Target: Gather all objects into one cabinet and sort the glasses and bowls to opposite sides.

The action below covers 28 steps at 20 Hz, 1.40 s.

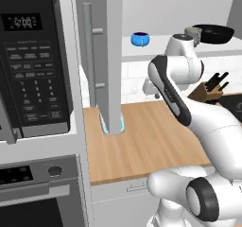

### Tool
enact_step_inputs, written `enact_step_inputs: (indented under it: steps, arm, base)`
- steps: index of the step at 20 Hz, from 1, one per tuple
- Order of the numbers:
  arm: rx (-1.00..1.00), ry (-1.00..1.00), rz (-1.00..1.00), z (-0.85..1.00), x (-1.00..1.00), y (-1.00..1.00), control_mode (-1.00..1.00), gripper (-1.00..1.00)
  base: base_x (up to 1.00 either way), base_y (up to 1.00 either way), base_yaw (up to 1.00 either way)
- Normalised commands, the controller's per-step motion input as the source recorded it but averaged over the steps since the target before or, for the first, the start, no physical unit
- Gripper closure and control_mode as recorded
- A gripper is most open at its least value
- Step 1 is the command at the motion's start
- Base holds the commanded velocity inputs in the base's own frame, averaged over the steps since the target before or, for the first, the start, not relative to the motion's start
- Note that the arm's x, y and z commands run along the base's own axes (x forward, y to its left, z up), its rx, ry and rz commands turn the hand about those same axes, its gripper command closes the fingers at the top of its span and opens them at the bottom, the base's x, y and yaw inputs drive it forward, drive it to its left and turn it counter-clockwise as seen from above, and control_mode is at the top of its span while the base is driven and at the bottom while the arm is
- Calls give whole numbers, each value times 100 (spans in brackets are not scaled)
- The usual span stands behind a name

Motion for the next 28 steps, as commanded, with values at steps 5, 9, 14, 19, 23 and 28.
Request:
enact_step_inputs:
  steps: [5,9,14,19,23,28]
  arm:
    - [0,-3,0,0,-60,-2,-100,-100]
    - [2,-12,-2,4,-100,-17,-100,-100]
    - [3,-6,-4,19,-97,-20,-100,-100]
    - [2,-5,-3,15,-56,-3,-100,-100]
    - [1,-4,-7,18,-19,0,-100,-100]
    - [0,-1,-12,13,-16,0,-100,-100]
  base:
    - [0,0,0]
    - [0,0,0]
    - [0,0,0]
    - [0,0,0]
    - [0,0,0]
    - [0,0,0]
